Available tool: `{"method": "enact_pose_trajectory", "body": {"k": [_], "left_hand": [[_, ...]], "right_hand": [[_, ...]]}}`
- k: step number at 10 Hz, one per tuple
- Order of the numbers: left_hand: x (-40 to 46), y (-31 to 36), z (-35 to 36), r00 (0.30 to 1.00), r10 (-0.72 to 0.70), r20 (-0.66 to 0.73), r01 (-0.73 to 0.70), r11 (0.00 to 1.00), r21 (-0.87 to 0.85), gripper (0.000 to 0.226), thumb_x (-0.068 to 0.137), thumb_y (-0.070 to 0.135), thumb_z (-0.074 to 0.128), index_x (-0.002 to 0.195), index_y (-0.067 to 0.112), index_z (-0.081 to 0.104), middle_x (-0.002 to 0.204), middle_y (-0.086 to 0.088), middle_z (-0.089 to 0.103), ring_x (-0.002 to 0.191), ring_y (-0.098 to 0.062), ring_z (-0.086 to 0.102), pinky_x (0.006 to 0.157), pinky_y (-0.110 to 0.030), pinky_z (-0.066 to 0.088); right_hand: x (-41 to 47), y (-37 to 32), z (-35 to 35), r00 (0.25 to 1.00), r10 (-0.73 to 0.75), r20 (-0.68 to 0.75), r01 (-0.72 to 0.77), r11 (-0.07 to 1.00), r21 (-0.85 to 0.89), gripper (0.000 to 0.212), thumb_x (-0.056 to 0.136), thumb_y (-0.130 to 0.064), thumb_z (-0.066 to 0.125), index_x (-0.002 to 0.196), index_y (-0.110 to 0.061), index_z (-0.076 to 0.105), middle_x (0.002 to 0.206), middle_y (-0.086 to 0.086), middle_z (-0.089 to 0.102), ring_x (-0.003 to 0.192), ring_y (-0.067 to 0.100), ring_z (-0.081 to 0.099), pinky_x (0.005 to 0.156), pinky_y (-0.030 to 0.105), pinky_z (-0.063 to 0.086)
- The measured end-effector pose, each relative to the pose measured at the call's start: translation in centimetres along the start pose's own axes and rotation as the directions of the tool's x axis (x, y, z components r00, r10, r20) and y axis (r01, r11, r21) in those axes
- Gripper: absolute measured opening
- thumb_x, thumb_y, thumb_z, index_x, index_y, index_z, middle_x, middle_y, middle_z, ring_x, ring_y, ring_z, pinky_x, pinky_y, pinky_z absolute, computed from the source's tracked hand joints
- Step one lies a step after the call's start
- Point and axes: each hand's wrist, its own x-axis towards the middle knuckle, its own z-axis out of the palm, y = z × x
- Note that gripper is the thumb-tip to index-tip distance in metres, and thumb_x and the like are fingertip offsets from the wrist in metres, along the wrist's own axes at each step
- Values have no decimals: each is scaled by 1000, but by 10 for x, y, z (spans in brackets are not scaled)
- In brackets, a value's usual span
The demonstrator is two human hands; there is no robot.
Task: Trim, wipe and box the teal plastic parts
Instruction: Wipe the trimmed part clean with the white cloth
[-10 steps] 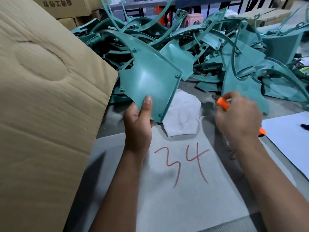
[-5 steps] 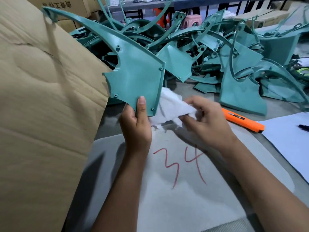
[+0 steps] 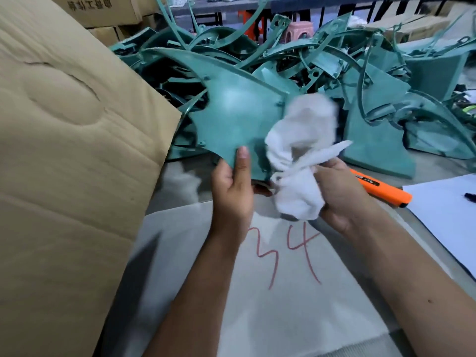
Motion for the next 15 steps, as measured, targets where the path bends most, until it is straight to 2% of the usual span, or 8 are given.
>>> {"method": "enact_pose_trajectory", "body": {"k": [1, 2, 4, 7, 10, 11, 14, 15], "left_hand": [[-5, -9, 4, 990, 33, 136, -53, 989, 142, 10, 102, 28, 58, 100, 30, 68, 100, 19, 75, 100, 0, 68, 88, -22, 54], [-1, -13, 1, 992, -22, 125, 2, 987, 162, 9, 100, 26, 61, 100, 30, 70, 97, 20, 76, 95, 1, 70, 83, -20, 55], [-1, -11, -5, 975, -104, 194, 82, 990, 118, 13, 96, 18, 64, 88, 15, 74, 89, -11, 77, 87, -40, 73, 75, -59, 60], [11, -17, -15, 967, -158, -202, 179, 980, 89, 30, 99, 26, 67, 70, 20, 63, 61, 9, 65, 49, -17, 63, 47, -28, 53], [3, -23, -1, 991, -86, -98, 85, 996, -23, 16, 88, -8, 64, 94, 3, 75, 92, -4, 76, 93, -27, 71, 82, -42, 60], [3, -18, 3, 983, -138, -120, 123, 985, -123, 19, 92, 1, 68, 76, 11, 68, 80, 3, 69, 89, -16, 63, 78, -32, 54], [5, -23, -3, 975, -204, 93, 210, 976, -63, 16, 93, 17, 64, 87, 5, 74, 89, -6, 69, 83, -18, 63, 75, -30, 55], [4, -33, -5, 981, -132, 142, 101, 974, 204, 30, 87, 20, 65, 89, -10, 66, 82, -12, 66, 79, -15, 54, 68, -35, 46]], "right_hand": [[-1, 5, 3, 965, -103, -240, 38, 965, -260, 29, 104, -2, 45, 90, -18, 64, 78, 2, 69, 68, 18, 67, 53, 29, 55], [-1, 6, 2, 980, -152, -131, 121, 968, -219, 28, 107, -2, 39, 95, -12, 63, 83, 0, 73, 72, 12, 72, 65, 28, 61], [1, 19, 10, 990, -130, 51, 139, 954, -265, 14, 98, -12, 68, 109, -4, 68, 62, 7, 51, 45, 15, 33, 50, 25, 27], [4, 3, 11, 851, -425, -309, 404, 905, -130, 33, 92, 4, 68, 125, 3, 66, 86, 10, 75, 68, 21, 70, 56, 31, 55], [6, 30, 14, 951, -309, 10, 239, 712, -661, 31, 90, 1, 54, 71, -19, 68, 72, 9, 72, 67, 16, 64, 63, 25, 50], [17, 34, 9, 950, -297, -99, 119, 634, -764, 31, 89, 0, 60, 66, -20, 55, 54, -9, 62, 52, -5, 52, 49, 9, 39], [15, 36, 4, 878, -414, -239, 110, 661, -742, 55, 91, 28, 43, 56, -14, 43, 56, 4, 46, 83, 15, 52, 48, 2, 37], [17, 28, 0, 848, -447, -286, 141, 710, -690, 42, 84, 9, 47, 50, -15, 46, 46, 12, 48, 56, 17, 50, 49, 22, 43]]}}
